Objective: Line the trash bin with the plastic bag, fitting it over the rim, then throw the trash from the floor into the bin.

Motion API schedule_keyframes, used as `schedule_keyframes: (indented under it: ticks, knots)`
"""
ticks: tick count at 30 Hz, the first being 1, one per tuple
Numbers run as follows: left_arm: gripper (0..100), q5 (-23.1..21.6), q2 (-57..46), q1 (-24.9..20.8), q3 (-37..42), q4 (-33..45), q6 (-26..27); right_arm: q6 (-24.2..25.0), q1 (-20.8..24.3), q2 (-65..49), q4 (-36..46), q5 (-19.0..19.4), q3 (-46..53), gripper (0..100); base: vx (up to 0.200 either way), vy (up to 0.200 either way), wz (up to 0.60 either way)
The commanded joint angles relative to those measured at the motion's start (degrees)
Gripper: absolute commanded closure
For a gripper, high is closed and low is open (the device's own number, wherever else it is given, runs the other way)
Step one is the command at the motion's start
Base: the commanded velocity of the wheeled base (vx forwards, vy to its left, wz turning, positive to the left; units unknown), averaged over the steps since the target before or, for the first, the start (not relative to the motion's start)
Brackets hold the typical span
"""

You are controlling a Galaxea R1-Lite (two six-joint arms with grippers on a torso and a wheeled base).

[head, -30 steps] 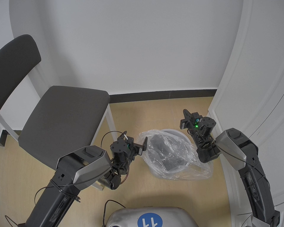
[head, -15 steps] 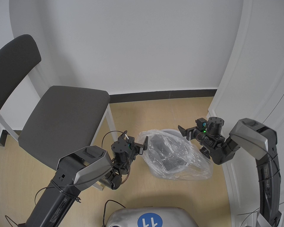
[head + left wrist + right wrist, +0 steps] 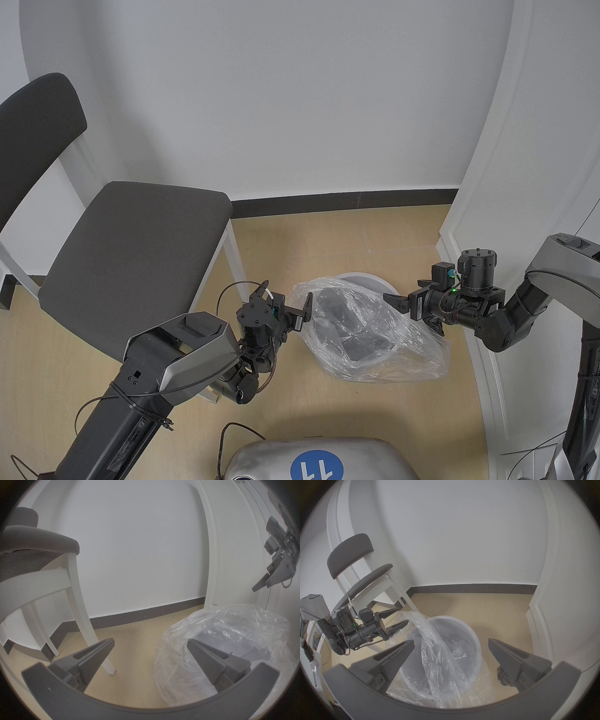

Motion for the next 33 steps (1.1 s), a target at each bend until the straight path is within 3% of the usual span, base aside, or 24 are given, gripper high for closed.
schedule_keyframes:
  ticks: [1,15,16,22,26,27,31,32,33]
  knots:
    - [0,0.0,0.3,-0.2,0.1,-0.1,0.0,-0.3,0.8,2.1,0.0,-0.1,-0.6,0,0.000,0.000,0.00]
    - [0,0.0,0.3,-0.2,-0.1,-0.1,0.1,-0.2,2.5,8.5,-0.8,-0.5,-3.3,0,0.000,0.000,0.00]
    - [0,0.0,0.3,-0.2,-0.1,-0.1,0.1,-0.1,2.7,8.9,-0.9,-0.5,-3.7,100,0.000,0.000,0.00]
    - [0,0.0,0.3,-0.1,-0.1,-0.1,0.1,0.3,2.6,11.1,-1.2,-0.7,-6.1,100,0.000,0.000,0.00]
    - [0,0.0,0.2,0.0,-0.2,-0.1,0.1,1.0,2.1,12.7,-3.4,-3.4,-9.7,100,0.000,0.000,0.00]
    - [0,0.0,0.2,0.1,-0.5,-0.1,0.1,3.2,2.1,15.6,-6.3,-8.1,-15.0,100,0.000,0.000,0.00]
    - [0,0.0,0.2,0.2,-0.8,-0.1,0.1,5.1,2.5,21.6,-7.6,-17.5,-26.7,100,0.000,0.000,0.00]
    - [0,0.0,0.2,0.2,-0.8,-0.1,0.1,5.5,2.7,25.7,-7.5,-23.3,-33.9,100,0.000,0.000,0.00]
    - [0,0.0,0.2,0.2,-0.8,-0.1,0.1,5.4,2.8,27.9,-7.4,-25.6,-37.7,100,0.000,0.000,0.00]
